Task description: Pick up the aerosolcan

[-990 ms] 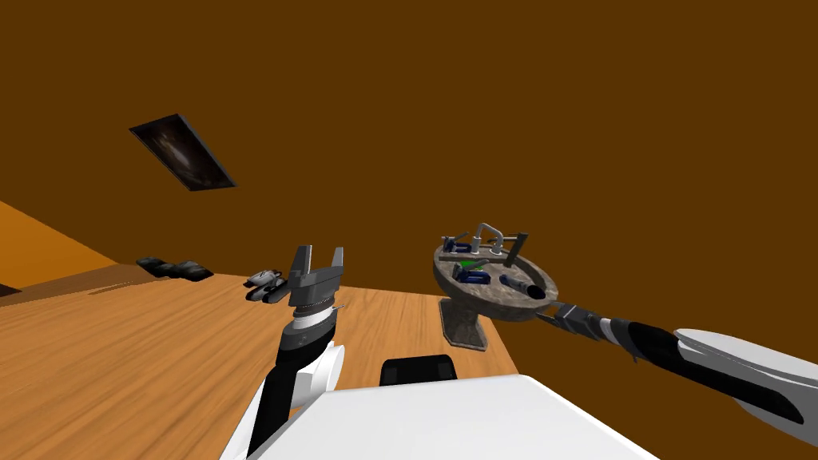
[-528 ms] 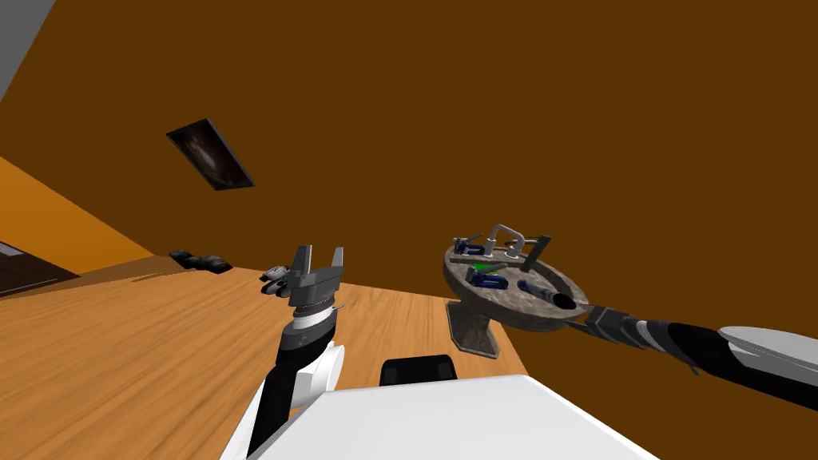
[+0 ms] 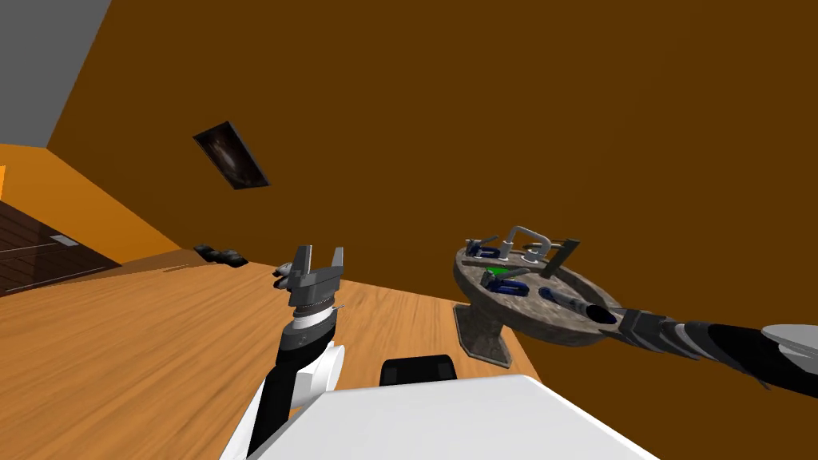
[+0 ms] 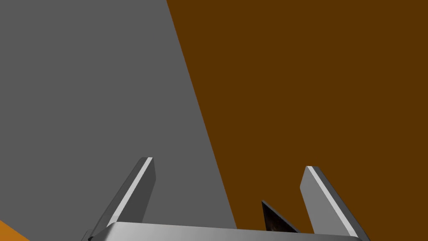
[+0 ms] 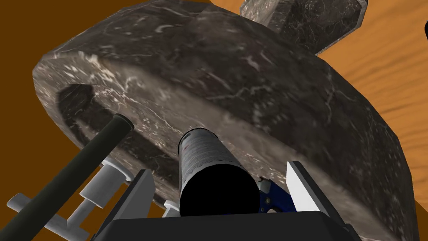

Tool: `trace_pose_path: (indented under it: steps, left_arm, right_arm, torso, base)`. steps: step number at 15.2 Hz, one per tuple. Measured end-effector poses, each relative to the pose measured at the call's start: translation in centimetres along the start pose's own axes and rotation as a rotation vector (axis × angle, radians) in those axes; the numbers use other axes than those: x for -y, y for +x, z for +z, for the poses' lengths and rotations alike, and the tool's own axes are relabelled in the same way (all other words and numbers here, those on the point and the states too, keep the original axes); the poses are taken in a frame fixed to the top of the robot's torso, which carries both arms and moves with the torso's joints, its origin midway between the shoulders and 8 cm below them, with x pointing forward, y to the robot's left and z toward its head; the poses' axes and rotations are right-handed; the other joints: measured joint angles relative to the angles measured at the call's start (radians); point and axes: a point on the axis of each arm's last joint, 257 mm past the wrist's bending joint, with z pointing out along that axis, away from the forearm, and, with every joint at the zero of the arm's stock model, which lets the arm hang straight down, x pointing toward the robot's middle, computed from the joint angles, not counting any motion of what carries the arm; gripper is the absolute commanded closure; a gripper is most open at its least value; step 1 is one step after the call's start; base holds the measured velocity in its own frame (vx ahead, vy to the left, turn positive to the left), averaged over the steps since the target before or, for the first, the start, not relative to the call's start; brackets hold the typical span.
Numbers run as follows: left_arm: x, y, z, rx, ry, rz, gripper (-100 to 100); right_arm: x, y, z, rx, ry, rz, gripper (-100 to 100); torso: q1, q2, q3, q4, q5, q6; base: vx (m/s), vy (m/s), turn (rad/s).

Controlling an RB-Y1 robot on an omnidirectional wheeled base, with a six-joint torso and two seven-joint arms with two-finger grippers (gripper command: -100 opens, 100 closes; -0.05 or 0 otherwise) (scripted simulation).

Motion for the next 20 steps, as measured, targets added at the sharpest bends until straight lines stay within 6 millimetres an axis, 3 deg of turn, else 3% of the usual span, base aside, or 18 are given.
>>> trace_pose_path:
  steps: [3, 9, 20]
  left_arm:
    - [0.0, 0.0, 0.0, 0.0, 0.0, 0.0, 0]
    - [0.0, 0.0, 0.0, 0.0, 0.0, 0.001, 0]
    - [0.0, 0.0, 0.0, 0.0, 0.0, 0.0, 0]
  right_arm:
    - [1.3, 1.3, -1.3, -0.047, 0.014, -0.032, -100]
    - [1.7, 1.1, -1.4, -0.022, 0.012, -0.093, -100]
    - [-0.3, 1.7, -1.0, 0.05, -0.047, -0.224, -100]
  torso:
    - [0.0, -0.003, -0.001, 0.0, 0.0, -0.001]
    - [-0.01, -0.009, -0.005, -0.002, -0.003, 0.002]
    - [-0.011, -0.012, -0.007, -0.003, -0.003, 0.0]
  base:
    - [0.079, 0.093, 0.102]
    - [0.167, -0.009, -0.234]
    - [0.195, 0.025, -0.227]
